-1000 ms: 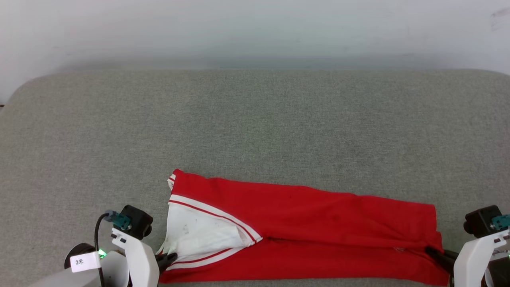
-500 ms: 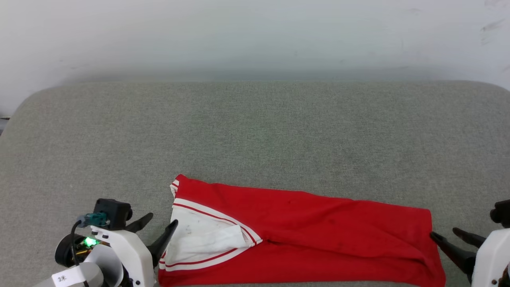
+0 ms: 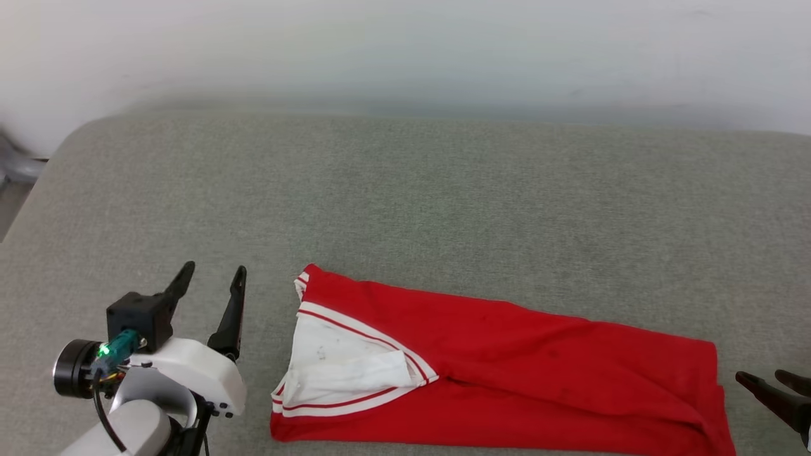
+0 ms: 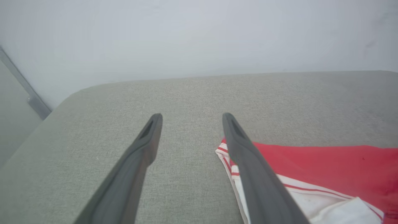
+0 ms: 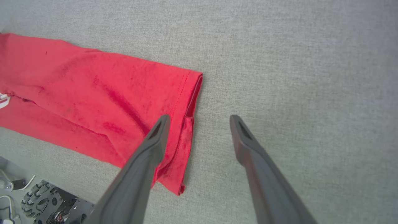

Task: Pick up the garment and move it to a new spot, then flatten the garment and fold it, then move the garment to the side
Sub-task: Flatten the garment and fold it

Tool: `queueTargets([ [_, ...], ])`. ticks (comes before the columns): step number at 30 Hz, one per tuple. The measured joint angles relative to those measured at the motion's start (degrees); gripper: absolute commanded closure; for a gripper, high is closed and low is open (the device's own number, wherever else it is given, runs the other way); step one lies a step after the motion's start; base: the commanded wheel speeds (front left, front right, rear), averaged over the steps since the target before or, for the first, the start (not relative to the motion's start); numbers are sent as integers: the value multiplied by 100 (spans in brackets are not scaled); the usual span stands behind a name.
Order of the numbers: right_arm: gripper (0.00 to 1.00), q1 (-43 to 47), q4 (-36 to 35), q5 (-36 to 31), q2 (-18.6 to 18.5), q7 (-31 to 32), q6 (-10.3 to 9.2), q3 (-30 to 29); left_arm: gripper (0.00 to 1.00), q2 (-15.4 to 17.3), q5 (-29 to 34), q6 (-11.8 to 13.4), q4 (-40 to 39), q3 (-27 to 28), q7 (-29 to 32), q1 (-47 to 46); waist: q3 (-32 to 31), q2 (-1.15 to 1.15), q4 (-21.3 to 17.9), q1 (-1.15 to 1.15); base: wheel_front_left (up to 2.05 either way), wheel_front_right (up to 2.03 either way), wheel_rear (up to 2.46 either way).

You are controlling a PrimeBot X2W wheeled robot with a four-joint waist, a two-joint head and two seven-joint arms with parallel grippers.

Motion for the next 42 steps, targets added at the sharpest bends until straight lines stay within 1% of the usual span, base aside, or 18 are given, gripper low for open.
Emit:
queueTargets([
  [2, 0, -5, 52, 20, 13, 98, 0, -33, 0, -196, 456, 63, -103, 470, 0, 297, 45, 0, 64, 0, 0, 0, 0],
  [6, 0, -6, 192, 21, 99, 312, 0, -60, 0, -645, 1299, 79, -309, 1282, -4, 845, 138, 0, 193, 0, 0, 0, 0],
  [10, 0, -8, 334, 16, 212, 437, 0, -40, 0, -1106, 1924, 1, -452, 1975, -7, 1299, 242, 0, 302, 0, 0, 0, 0],
  [12, 0, -11, 381, 10, 264, 468, 0, -26, 0, -1295, 2338, -40, -534, 2258, -8, 1476, 303, 0, 347, 0, 0, 0, 0],
  [15, 0, -37, 427, 9, 386, 464, 0, 27, 0, -1689, 2760, -142, -641, 2718, -7, 1735, 394, 0, 408, 0, 0, 0, 0],
  [19, 0, -94, 476, 11, 452, 446, -1, 158, 0, -2137, 3299, -352, -735, 3225, -8, 2065, 480, 0, 462, 0, 0, 0, 0],
  [24, 0, -165, 588, 57, 495, 412, -11, 330, 0, -2654, 3733, -735, -706, 3758, -8, 2327, 534, 0, 519, 0, 0, 0, 0],
  [27, 0, -215, 637, 125, 497, 372, -13, 460, 0, -2907, 3977, -964, -673, 3990, -8, 2428, 527, 0, 539, 0, 0, 0, 0],
  [30, 0, -272, 664, 208, 494, 346, -20, 608, 0, -3089, 4224, -1203, -648, 4163, -8, 2453, 511, 0, 542, 0, 0, 0, 0],
  [31, 9, -297, 668, 226, 492, 338, -20, 659, 0, -3139, 4288, -1268, -622, 4218, -8, 2456, 504, 0, 542, 0, 0, 0, 0],
  [32, 76, -306, 667, 241, 489, 309, -21, 712, 0, -3193, 4336, -1343, -601, 4279, -8, 2463, 496, 0, 541, 0, 0, 0, 0],
  [33, 100, -319, 657, 286, 490, 282, -22, 765, 0, -3240, 4388, -1421, -593, 4319, -8, 2466, 488, 0, 539, 0, 0, 0, 0],
  [36, 100, -332, 608, 376, 522, 189, -11, 948, 0, -3364, 4576, -1568, -560, 4446, -8, 2490, 460, 0, 526, 0, 0, 0, 0],
  [37, 100, -348, 571, 427, 528, 41, -7, 1057, 0, -3454, 4715, -1682, -557, 4528, -8, 2536, 422, 0, 498, 0, 0, 0, 0],
  [42, 100, -397, 568, 479, 386, -227, 3, 1079, 0, -3542, 4885, -1855, -543, 4611, -8, 2556, 353, 0, 444, 0, 0, 0, 0],
])
